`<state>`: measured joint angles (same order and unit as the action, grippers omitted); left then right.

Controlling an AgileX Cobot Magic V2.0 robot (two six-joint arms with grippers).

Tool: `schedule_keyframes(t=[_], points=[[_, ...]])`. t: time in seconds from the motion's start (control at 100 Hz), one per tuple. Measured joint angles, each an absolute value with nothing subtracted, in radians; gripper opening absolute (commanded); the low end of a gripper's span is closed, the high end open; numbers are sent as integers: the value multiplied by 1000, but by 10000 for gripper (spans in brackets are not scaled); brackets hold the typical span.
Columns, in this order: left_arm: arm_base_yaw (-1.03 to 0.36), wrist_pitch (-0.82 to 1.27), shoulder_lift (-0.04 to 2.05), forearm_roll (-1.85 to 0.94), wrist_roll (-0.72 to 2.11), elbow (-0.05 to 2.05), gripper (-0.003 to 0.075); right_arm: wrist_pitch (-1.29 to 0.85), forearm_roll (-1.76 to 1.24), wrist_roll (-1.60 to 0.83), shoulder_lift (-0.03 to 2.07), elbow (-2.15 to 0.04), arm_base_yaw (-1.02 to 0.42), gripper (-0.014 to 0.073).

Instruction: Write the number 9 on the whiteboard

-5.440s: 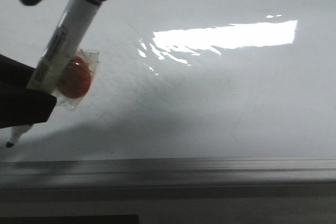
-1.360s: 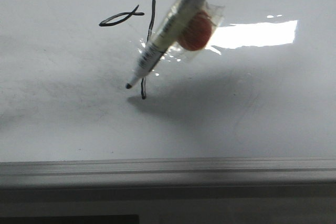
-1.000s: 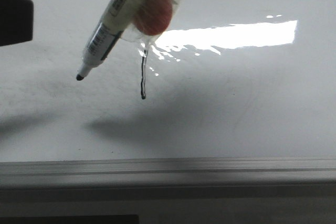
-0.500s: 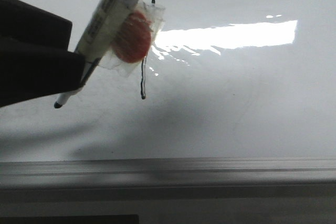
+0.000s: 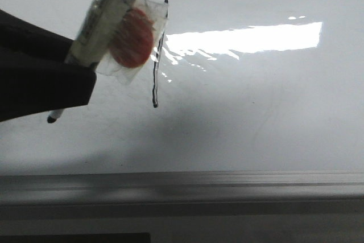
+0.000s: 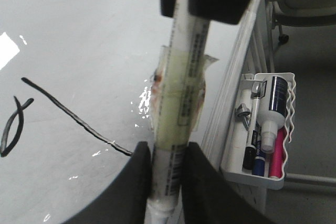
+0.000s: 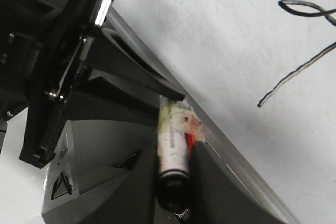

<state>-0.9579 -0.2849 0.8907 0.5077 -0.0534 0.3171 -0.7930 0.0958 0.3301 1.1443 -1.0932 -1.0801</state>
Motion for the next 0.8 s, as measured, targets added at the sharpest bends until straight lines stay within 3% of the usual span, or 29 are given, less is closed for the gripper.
schedule_keyframes(t=[0.11,0.18,0.36,0.4,0.66,0.8], points=[[-958,-285,891,511,-53,317,-20,-791,96,330,1144,-1093,-1080,-60],[-958,-285,891,509,-53,317,-20,-790,96,330,1144,-1093,-1080,0],[-959,-285,891,364,-53,317,-20,-769,107,330,1144,-1093,-1080,440],[-959,-280,891,319,-55,317,-21,-767,107,330,1144,-1093,-1080,486],[-895,-213,891,-223,-61,317,-21,-767,107,330,1144,-1093,-1072,468],[-866,-186,891,-368,-63,317,-21,-767,107,330,1144,-1093,-1071,468]])
